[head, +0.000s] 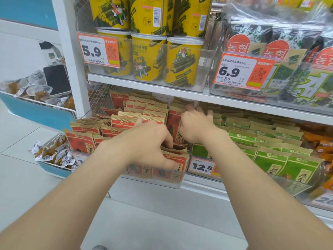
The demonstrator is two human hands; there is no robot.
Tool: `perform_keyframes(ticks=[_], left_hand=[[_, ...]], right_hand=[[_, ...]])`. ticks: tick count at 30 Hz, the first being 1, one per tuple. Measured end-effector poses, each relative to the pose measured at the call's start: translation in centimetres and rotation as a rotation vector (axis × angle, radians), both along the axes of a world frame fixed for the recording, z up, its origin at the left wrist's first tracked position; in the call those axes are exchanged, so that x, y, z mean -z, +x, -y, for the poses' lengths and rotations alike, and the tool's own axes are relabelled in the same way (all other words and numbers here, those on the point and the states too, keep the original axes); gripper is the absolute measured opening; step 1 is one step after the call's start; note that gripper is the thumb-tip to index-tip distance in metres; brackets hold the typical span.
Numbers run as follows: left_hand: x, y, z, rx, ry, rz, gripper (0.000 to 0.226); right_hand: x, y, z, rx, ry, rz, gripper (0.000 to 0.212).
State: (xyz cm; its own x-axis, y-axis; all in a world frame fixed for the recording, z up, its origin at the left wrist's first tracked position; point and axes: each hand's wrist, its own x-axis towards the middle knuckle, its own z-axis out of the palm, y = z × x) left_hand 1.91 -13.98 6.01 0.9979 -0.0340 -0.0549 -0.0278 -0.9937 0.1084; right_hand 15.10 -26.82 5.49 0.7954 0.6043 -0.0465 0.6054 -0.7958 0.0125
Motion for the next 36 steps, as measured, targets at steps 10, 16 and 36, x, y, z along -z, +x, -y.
perform_keyframes(ticks=[10, 16, 36], left_hand=[[-0.4, 0.2, 0.1, -0.008, -0.051, 0.053, 0.083], [0.6, 0.8, 0.4, 0.007, 0.074, 0.078, 0.102], [0.2, -0.1, 0.3, 0.012, -0.025, 0.118, 0.097]], right_hand=[[-1.1, -0.3, 0.5, -0.002, 0.097, -0.024, 0.024], [-0.6, 0.4, 0.5, 0.060, 0.171, -0.061, 0.026], [-0.9, -2.0, 4.8, -0.399, 0.538, 0.408, 0.027]])
